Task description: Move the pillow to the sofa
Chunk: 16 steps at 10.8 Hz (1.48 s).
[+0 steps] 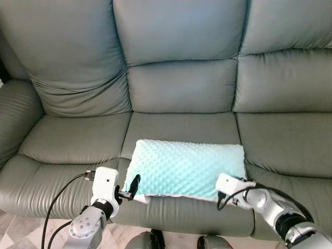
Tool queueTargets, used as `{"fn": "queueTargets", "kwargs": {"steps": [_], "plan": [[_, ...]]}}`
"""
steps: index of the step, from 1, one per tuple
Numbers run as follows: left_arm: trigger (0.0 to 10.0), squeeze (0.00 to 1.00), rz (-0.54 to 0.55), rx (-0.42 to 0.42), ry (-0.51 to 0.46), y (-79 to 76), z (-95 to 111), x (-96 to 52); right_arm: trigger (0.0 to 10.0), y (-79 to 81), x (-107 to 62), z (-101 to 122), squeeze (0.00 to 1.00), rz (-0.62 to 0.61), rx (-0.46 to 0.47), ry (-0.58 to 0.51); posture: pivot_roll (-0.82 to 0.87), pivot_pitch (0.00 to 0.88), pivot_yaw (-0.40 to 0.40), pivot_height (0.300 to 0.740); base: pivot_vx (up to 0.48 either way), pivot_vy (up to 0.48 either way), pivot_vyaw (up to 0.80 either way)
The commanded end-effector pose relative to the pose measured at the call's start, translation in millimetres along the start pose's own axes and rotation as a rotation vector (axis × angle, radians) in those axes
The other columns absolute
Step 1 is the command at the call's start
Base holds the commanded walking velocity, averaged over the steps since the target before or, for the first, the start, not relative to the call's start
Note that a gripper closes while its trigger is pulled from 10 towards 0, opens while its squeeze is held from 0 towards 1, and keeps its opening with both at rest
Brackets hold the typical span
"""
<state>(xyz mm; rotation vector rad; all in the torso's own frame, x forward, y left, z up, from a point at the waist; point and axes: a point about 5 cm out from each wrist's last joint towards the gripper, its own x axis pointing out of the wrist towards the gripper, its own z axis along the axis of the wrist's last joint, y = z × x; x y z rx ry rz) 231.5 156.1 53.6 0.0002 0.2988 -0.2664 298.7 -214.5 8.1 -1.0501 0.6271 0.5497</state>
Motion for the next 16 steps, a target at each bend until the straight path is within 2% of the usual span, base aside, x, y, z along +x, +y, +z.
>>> {"fn": "queueTargets", "kwargs": {"steps": [1, 2, 4, 5, 7, 8, 9, 10, 11, 12, 13, 16], "plan": [[10.0, 0.00, 0.014, 0.017, 0.022, 4.6, -4, -3.6, 0.0, -0.1, 0.6, 3, 0.00, -0.009, 0.028, -0.023, -0.19, 0.222, 0.149, 0.740, 0.000, 0.000, 0.00], [10.0, 0.00, 0.015, 0.018, 0.022, 4.6, -4, -3.6, 10.0, 5.3, 1.7, 9, 0.00, 0.024, 0.052, -0.065, -0.19, 0.221, 0.149, 0.740, 0.000, 0.000, 0.00], [10.0, 0.00, 0.018, 0.021, 0.023, 4.4, -4, -3.6, 10.0, 14.1, 1.6, 10, 0.00, 0.042, 0.000, -0.099, -0.20, 0.220, 0.148, 0.740, 0.000, 0.000, 0.00], [10.0, 0.00, 0.017, 0.021, 0.022, 3.8, -4, -3.2, 10.0, 17.6, 0.5, 7, 1.00, 0.040, 0.045, -0.109, -0.20, 0.219, 0.149, 0.740, 0.000, 0.000, 0.00], [10.0, 0.00, 0.014, 0.021, 0.018, 3.3, -3, -1.7, 10.0, 27.1, -2.6, -4, 1.00, 0.056, 0.039, -0.092, -0.20, 0.217, 0.148, 0.740, 0.000, 0.000, 0.00], [10.0, 0.00, 0.014, 0.021, 0.019, 3.7, -3, -1.5, 10.0, 33.1, -4.9, -11, 1.00, 0.118, 0.044, -0.078, -0.20, 0.216, 0.149, 0.740, 0.000, 0.000, 0.00], [10.0, 0.00, 0.012, 0.020, 0.020, 3.4, -3, -1.5, 10.0, 40.0, -8.5, -20, 1.00, 0.231, 0.004, -0.049, -0.21, 0.215, 0.150, 0.740, 0.000, 0.000, 0.00], [10.0, 0.00, 0.006, 0.019, 0.020, 1.8, -3, -0.8, 10.0, 35.6, -11.1, -24, 1.00, 0.238, -0.052, -0.040, -0.21, 0.214, 0.150, 0.740, 0.000, 0.000, 0.00], [10.0, 0.00, 0.003, 0.019, 0.019, 1.1, -3, 0.1, 10.0, 26.4, -11.5, -22, 1.00, 0.222, -0.060, -0.052, -0.21, 0.211, 0.151, 0.740, 0.000, 0.000, 0.00], [10.0, 0.00, 0.001, 0.019, 0.019, 1.2, -2, 1.1, 10.0, 12.9, -11.7, -13, 1.00, 0.205, -0.046, -0.085, -0.22, 0.208, 0.151, 0.740, 0.000, 0.000, 0.00], [10.0, 0.00, -0.001, 0.021, 0.018, 1.5, -2, 1.9, 10.0, 0.3, -11.9, 2, 1.00, 0.209, 0.017, -0.148, -0.22, 0.204, 0.153, 0.740, 0.000, 0.000, 0.00], [10.0, 0.00, -0.004, 0.024, 0.016, 1.7, -1, 3.8, 10.0, -12.1, -16.2, 26, 1.00, 0.234, -0.023, -0.212, -0.23, 0.197, 0.152, 0.740, 0.000, 0.000, 0.00]]}}
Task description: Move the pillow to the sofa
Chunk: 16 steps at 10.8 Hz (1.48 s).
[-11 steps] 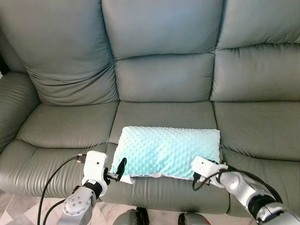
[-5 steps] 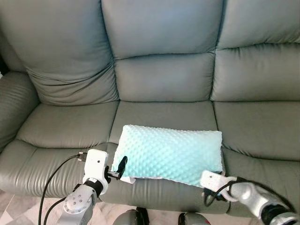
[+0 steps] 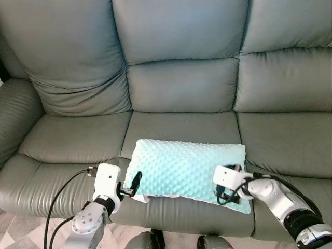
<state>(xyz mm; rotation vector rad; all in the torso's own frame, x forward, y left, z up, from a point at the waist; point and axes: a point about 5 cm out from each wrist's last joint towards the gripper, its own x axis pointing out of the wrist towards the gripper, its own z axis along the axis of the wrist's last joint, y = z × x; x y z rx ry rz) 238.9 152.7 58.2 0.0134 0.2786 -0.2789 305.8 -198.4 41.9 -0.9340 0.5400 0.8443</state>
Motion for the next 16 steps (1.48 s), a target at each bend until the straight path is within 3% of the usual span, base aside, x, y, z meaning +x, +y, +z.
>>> {"fn": "queueTargets", "kwargs": {"steps": [1, 2, 3, 4, 6, 7, 8, 9, 10, 11, 14, 16], "plan": [[10.0, 0.00, 0.004, 0.006, 0.035, 2.5, -8, -2.3, 10.0, 7.8, 1.2, 5, 1.00, 0.046, 0.037, -0.031, -0.23, 0.192, 0.151, 0.740, 0.000, 0.000, 0.00], [10.0, 0.00, 0.000, 0.005, 0.037, 1.2, -9, -1.4, 10.0, 20.0, 2.7, 19, 1.00, 0.156, 0.220, -0.134, -0.23, 0.192, 0.152, 0.740, 0.000, 0.000, 0.00], [10.0, 0.00, -0.001, 0.005, 0.037, 0.9, -9, -1.1, 10.0, 24.7, 2.3, 21, 1.00, 0.200, 0.259, -0.161, -0.23, 0.192, 0.152, 0.740, 0.000, 0.000, 0.00], [10.0, 0.00, -0.003, 0.006, 0.039, 0.5, -9, -0.9, 10.0, 37.7, -3.2, 28, 1.00, 0.330, 0.312, -0.216, -0.23, 0.194, 0.152, 0.740, 0.000, 0.000, 0.00], [10.0, 0.00, 0.000, 0.003, 0.046, 0.7, -11, -2.2, 10.0, 58.2, -12.8, 16, 1.00, 0.495, 0.331, -0.173, -0.23, 0.197, 0.150, 0.740, 0.000, 0.000, 0.00], [10.0, 0.00, -0.001, 0.000, 0.055, 0.0, -14, -2.2, 10.0, 64.6, -11.9, 2, 1.00, 0.501, 0.355, -0.109, -0.23, 0.200, 0.150, 0.740, 0.000, 0.000, 0.00], [10.0, 0.00, -0.017, -0.033, 0.073, -1.5, -19, -2.4, 10.0, 66.0, -5.4, -11, 1.00, 0.436, 0.373, -0.037, -0.23, 0.199, 0.149, 0.740, 0.000, 0.000, 0.00], [10.0, 0.00, -0.131, -0.103, 0.091, -10.6, -23, -6.9, 10.0, 65.4, 0.6, -21, 1.00, 0.344, 0.357, 0.044, -0.23, 0.199, 0.149, 0.740, 0.000, 0.000, 0.00], [10.0, 0.00, -0.273, -0.121, 0.178, -23.5, -32, -19.3, 10.0, 67.3, 5.3, -26, 1.00, 0.307, 0.309, 0.091, -0.22, 0.201, 0.151, 0.740, 0.000, 0.000, 0.00], [10.0, 0.00, -0.312, -0.110, 0.198, -26.6, -34, -24.2, 10.0, 68.4, 6.7, -27, 1.00, 0.308, 0.284, 0.103, -0.21, 0.202, 0.153, 0.740, 0.000, 0.000, 0.00], [10.0, 0.00, -0.312, -0.065, 0.248, -15.4, -43, -28.7, 10.0, 66.2, 19.7, -23, 1.00, 0.238, 0.211, 0.128, -0.21, 0.206, 0.156, 0.740, 0.000, 0.000, 0.00], [10.0, 0.00, -0.315, -0.042, 0.287, -11.3, -50, -28.1, 10.0, 57.9, 26.5, -21, 1.00, 0.101, 0.251, 0.136, -0.20, 0.208, 0.155, 0.740, 0.000, 0.000, 0.00]]}}
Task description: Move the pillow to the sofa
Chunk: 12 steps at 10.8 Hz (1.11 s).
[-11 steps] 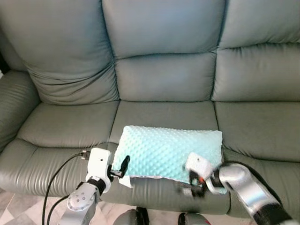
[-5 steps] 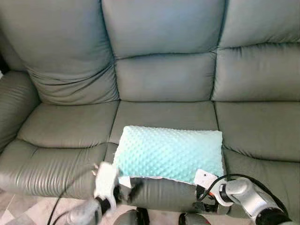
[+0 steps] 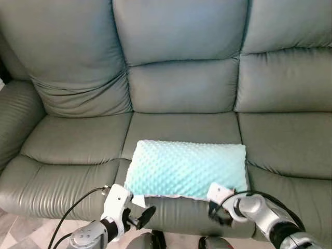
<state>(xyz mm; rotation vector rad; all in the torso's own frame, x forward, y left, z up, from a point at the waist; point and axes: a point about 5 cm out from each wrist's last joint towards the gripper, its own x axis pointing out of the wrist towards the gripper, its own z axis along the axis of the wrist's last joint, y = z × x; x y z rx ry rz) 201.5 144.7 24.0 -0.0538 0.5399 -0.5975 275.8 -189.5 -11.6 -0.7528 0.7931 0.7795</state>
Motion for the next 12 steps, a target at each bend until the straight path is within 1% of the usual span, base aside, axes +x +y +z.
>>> {"fn": "queueTargets", "kwargs": {"steps": [1, 2, 3, 5, 6, 7, 8, 9, 10, 11, 12], "plan": [[10.0, 0.00, 0.016, 0.009, 0.041, 4.7, -9, -4.6, 10.0, 1.0, 1.8, 0, 1.00, -0.033, -0.003, -0.003, -0.20, 0.209, 0.155, 0.740, 0.000, 0.000, 0.00], [10.0, 0.00, 0.016, 0.010, 0.045, 5.0, -11, -4.6, 10.0, -6.3, 1.0, 2, 1.00, -0.110, -0.018, -0.008, -0.19, 0.210, 0.157, 0.740, 0.000, 0.000, 0.00], [10.0, 0.00, 0.018, 0.014, 0.049, 5.3, -14, -4.7, 10.0, -12.6, -0.4, 6, 1.00, -0.149, -0.015, -0.025, -0.19, 0.213, 0.155, 0.740, 0.000, 0.000, 0.00], [10.0, 0.00, 0.025, 0.024, 0.056, 7.5, -19, -4.6, 10.0, -14.8, -0.7, 8, 1.00, -0.169, -0.024, -0.041, -0.19, 0.215, 0.155, 0.740, 0.000, 0.000, 0.00], [10.0, 0.00, 0.025, 0.032, 0.057, 8.0, -20, -3.9, 10.0, -9.7, 0.7, 10, 1.00, -0.119, -0.004, -0.071, -0.19, 0.214, 0.155, 0.740, 0.000, 0.000, 0.00], [10.0, 0.00, 0.025, 0.038, 0.059, 9.0, -21, -3.5, 10.0, 2.1, 2.4, 17, 1.00, 0.014, 0.011, -0.149, -0.19, 0.214, 0.154, 0.740, 0.000, 0.000, 0.00], [10.0, 0.00, 0.028, 0.036, 0.063, 10.7, -25, -3.2, 10.0, 16.1, 2.6, 22, 1.00, 0.181, 0.016, -0.209, -0.20, 0.214, 0.155, 0.740, 0.000, 0.000, 0.00], [10.0, 0.00, 0.030, 0.038, 0.068, 11.8, -26, -3.1, 10.0, 21.6, 0.4, 25, 1.00, 0.271, 0.013, -0.241, -0.20, 0.212, 0.154, 0.740, 0.000, 0.000, 0.00], [10.0, 0.00, 0.031, 0.041, 0.075, 14.1, -29, -2.8, 10.0, 23.5, -8.5, 34, 1.00, 0.395, 0.008, -0.296, -0.20, 0.210, 0.155, 0.740, 0.000, 0.000, 0.00], [10.0, 0.00, 0.036, 0.043, 0.077, 17.3, -31, -1.9, 10.0, 22.9, -24.4, 48, 1.00, 0.500, -0.014, -0.360, -0.20, 0.208, 0.156, 0.740, 0.000, 0.000, 0.00], [10.0, 0.00, 0.039, 0.042, 0.075, 19.2, -32, -0.9, 10.0, 21.6, -33.1, 55, 1.00, 0.526, -0.046, -0.390, -0.21, 0.205, 0.155, 0.740, 0.000, 0.000, 0.00]]}}
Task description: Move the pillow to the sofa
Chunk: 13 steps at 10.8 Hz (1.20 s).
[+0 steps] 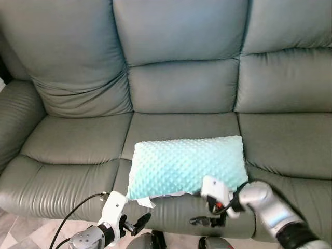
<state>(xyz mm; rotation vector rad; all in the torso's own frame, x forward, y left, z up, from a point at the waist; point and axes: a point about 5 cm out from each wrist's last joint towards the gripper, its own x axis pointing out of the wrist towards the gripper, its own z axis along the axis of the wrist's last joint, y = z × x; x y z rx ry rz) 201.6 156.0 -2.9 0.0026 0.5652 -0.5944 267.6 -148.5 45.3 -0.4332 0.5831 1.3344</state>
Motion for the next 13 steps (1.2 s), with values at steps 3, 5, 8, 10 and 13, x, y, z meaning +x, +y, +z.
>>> {"fn": "queueTargets", "kwargs": {"steps": [3, 5, 8, 10, 13], "plan": [[10.0, 0.00, 0.081, 0.027, -0.024, 17.1, 3, -3.3, 10.0, -13.9, 16.2, 61, 1.00, -0.224, -0.047, -0.300, -0.22, 0.190, 0.153, 0.740, 0.000, 0.000, 0.00], [10.0, 0.00, 0.372, 0.066, -0.279, 41.5, 61, -14.0, 10.0, -27.2, 7.7, 83, 1.00, -0.577, -0.033, -0.440, -0.22, 0.180, 0.144, 0.740, 0.000, 0.000, 0.00], [10.0, 0.00, 0.754, 0.043, -0.558, 59.3, 114, -38.6, 10.0, -34.0, -36.0, 76, 0.09, -1.065, -0.005, -0.565, -0.26, 0.160, 0.141, 0.740, 0.000, 0.000, 0.00], [10.0, 0.00, 0.792, 0.047, -0.596, 57.6, 122, -39.2, 10.0, -39.7, -58.6, 76, 0.00, -1.198, -0.014, -0.551, -0.29, 0.145, 0.157, 0.740, 0.000, 0.000, 0.00], [10.0, 0.00, 0.913, 0.109, -0.551, 70.1, 126, -30.8, 10.0, -59.6, -50.9, 95, 0.00, -1.235, -0.261, -0.463, -0.28, 0.087, 0.143, 0.740, 0.000, 0.000, 0.00]]}}
